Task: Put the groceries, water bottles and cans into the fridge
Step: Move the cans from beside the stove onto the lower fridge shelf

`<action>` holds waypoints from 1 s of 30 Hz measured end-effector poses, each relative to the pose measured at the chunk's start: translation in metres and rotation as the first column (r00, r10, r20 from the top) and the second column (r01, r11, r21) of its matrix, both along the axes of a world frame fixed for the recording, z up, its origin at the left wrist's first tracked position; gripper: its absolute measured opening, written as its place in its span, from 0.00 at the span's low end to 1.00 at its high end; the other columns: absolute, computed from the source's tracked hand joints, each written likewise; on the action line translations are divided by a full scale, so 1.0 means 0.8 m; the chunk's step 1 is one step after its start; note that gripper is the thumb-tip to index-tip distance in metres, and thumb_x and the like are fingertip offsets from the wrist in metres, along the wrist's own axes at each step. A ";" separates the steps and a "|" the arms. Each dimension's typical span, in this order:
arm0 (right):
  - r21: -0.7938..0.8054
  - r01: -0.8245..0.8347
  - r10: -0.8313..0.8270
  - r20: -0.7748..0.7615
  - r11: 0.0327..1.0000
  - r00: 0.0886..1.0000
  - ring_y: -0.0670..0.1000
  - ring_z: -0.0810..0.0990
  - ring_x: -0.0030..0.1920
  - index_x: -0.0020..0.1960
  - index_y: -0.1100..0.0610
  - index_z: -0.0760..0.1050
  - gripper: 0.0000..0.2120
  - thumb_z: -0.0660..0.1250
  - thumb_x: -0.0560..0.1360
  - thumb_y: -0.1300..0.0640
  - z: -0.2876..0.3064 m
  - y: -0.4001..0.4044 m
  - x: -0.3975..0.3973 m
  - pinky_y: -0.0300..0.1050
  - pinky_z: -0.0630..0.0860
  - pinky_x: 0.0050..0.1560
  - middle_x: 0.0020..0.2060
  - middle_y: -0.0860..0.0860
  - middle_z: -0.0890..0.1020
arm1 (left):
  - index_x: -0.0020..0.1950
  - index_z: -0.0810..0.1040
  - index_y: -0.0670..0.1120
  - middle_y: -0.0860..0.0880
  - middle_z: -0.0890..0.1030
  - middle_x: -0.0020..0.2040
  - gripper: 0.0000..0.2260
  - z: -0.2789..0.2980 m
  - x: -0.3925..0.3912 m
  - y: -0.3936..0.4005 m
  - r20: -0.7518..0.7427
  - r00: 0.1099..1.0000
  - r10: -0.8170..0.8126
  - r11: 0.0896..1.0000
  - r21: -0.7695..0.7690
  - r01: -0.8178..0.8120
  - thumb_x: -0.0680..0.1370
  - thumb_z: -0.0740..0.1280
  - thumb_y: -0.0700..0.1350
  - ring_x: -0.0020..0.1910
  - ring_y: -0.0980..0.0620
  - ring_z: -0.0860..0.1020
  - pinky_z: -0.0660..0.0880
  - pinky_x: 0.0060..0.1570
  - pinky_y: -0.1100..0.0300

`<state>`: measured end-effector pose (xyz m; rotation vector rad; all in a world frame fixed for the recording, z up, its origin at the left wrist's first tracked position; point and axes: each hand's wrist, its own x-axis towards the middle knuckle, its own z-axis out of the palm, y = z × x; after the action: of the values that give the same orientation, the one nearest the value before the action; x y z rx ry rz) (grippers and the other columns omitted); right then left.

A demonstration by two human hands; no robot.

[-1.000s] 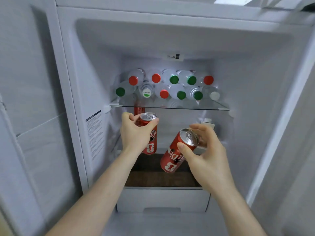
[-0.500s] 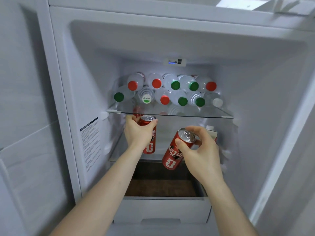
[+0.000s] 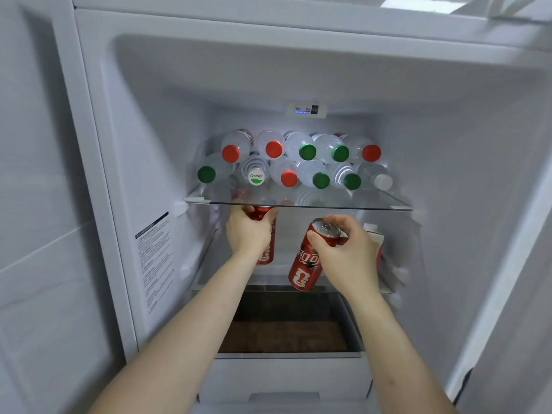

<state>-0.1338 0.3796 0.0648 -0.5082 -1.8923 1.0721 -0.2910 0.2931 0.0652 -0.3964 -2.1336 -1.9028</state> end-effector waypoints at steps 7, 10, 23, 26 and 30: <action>-0.005 0.029 -0.029 -0.017 1.000 0.999 0.41 0.75 0.56 0.63 0.46 0.75 0.17 0.74 0.77 0.49 -0.002 0.013 -0.028 0.42 0.77 0.54 0.55 0.38 0.76 | 0.47 0.77 0.56 0.57 0.79 0.56 0.09 -0.057 -0.002 -0.006 -0.068 0.993 -0.096 0.992 -0.089 0.090 0.75 0.75 0.44 0.58 0.52 0.77 0.76 0.57 0.53; -0.012 0.031 -0.032 -0.017 0.999 0.999 0.41 0.76 0.53 0.62 0.45 0.75 0.16 0.74 0.76 0.48 -0.001 0.016 -0.044 0.38 0.77 0.50 0.51 0.36 0.76 | 0.51 0.81 0.56 0.55 0.78 0.61 0.09 -0.060 -0.010 -0.005 -0.050 0.986 -0.158 0.985 -0.077 0.154 0.77 0.72 0.43 0.62 0.50 0.76 0.76 0.63 0.49; 0.115 0.054 -0.054 0.004 0.992 0.999 0.47 0.78 0.60 0.61 0.42 0.76 0.16 0.72 0.75 0.39 -0.018 0.017 -0.082 0.44 0.77 0.58 0.54 0.41 0.80 | 0.54 0.83 0.57 0.49 0.76 0.69 0.12 -0.038 -0.066 0.039 0.032 0.971 -0.238 0.953 -0.184 0.240 0.81 0.63 0.42 0.65 0.47 0.76 0.74 0.61 0.54; 0.122 0.049 -0.050 0.004 0.991 0.999 0.47 0.78 0.61 0.60 0.41 0.75 0.16 0.71 0.75 0.38 -0.019 0.017 -0.085 0.45 0.77 0.59 0.53 0.40 0.79 | 0.61 0.83 0.53 0.48 0.75 0.72 0.14 -0.035 -0.078 0.045 0.049 0.970 -0.239 0.938 -0.246 0.244 0.80 0.62 0.42 0.67 0.45 0.75 0.73 0.66 0.51; 0.144 0.036 -0.035 -0.011 0.989 0.999 0.47 0.77 0.63 0.63 0.41 0.74 0.18 0.72 0.75 0.41 -0.026 0.017 -0.086 0.50 0.78 0.63 0.57 0.39 0.79 | 0.65 0.81 0.50 0.47 0.72 0.73 0.17 -0.035 -0.085 0.050 0.055 0.970 -0.238 0.929 -0.278 0.243 0.79 0.61 0.43 0.68 0.42 0.74 0.73 0.67 0.45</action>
<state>-0.2027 0.3934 0.0441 -0.4522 -1.9298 0.9051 -0.3590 0.3329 0.0369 -0.7300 -2.4785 -1.7228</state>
